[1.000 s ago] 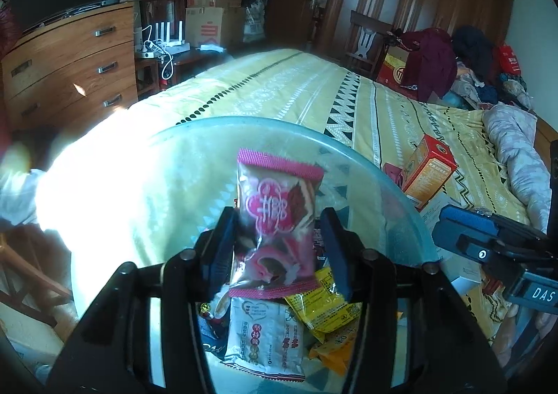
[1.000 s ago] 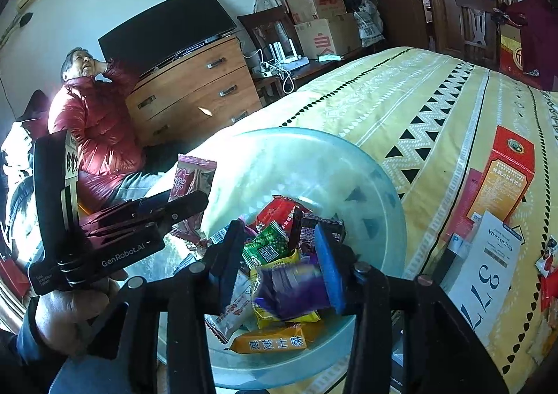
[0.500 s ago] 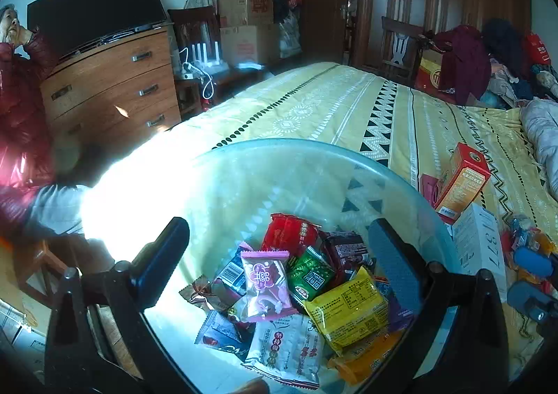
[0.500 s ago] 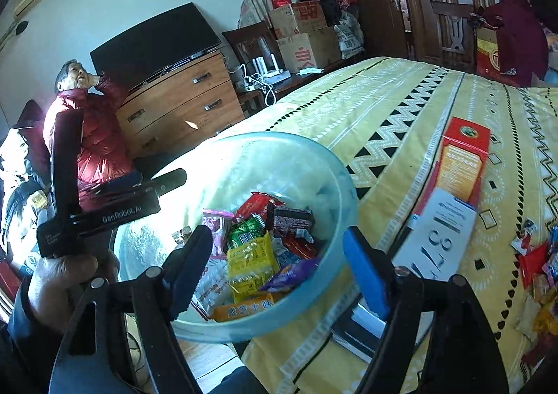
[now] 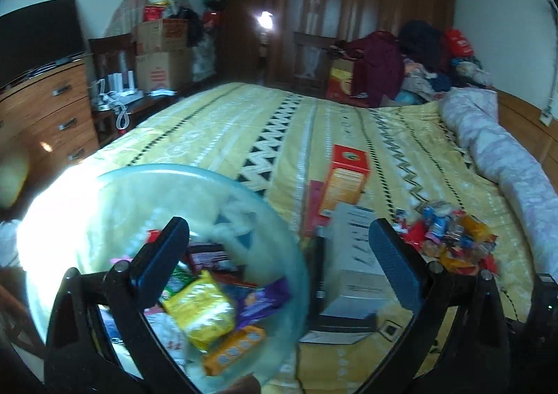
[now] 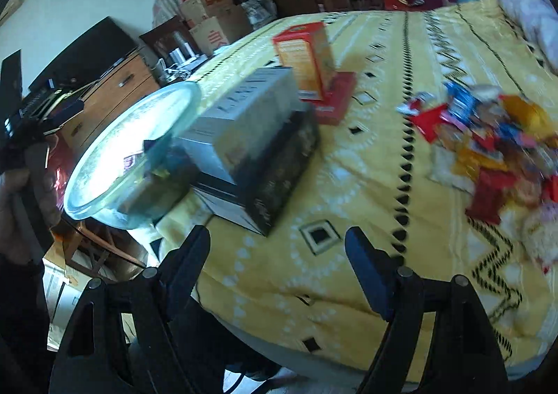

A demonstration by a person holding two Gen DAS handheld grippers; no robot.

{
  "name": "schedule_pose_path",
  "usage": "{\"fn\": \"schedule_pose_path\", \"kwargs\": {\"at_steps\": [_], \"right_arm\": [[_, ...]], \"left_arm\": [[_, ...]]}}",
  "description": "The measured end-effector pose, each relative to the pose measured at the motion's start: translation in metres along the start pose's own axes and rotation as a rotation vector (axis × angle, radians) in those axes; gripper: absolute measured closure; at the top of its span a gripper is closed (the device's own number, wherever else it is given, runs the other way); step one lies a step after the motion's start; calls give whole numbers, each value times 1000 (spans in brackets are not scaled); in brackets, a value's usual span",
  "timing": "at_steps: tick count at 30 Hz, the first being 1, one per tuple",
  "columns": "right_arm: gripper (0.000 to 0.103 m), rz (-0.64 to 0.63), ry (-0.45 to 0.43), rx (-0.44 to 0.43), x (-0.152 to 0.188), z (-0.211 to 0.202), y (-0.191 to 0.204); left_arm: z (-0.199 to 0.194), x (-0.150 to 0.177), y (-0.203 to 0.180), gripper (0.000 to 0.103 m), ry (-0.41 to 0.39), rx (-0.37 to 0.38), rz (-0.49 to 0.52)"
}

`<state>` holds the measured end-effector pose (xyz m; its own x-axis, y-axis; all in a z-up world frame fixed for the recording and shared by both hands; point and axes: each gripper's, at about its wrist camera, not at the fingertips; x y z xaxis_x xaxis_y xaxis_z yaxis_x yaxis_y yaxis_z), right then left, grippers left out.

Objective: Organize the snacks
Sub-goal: 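Move both open grippers back toward the snack pile, then grasp the clear bag of white puffs with the right gripper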

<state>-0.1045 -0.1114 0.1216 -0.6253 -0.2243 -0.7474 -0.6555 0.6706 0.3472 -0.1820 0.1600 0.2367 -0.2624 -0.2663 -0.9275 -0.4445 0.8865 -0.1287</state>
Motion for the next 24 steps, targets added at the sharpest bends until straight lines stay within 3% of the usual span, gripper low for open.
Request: {"fn": "schedule_pose_path", "kwargs": {"at_steps": [3,13,19,24], "right_arm": [[21,79,-19,83,8,-22,-50],[21,231,-116,286,1,-61,-177],[21,350,-63,385,7,-45,-248],[20,340,-64,395,-4,-20,-264]], "left_arm": [[10,3,-43,0,30,129,33],[45,41,-118,0,183,247,157],[59,67,-153,0,274,292,200],[63,79,-170,0,321,326,209]]}}
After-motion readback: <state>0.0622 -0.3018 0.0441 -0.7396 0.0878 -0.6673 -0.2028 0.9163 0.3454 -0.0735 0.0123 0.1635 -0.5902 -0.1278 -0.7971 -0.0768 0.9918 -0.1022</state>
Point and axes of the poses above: each gripper's, at about its wrist camera, not at the fingertips, and z roughly the way its jaws point, y to its left, x to its underside, and after that the axes turned 12 degrees about -y, right-handed
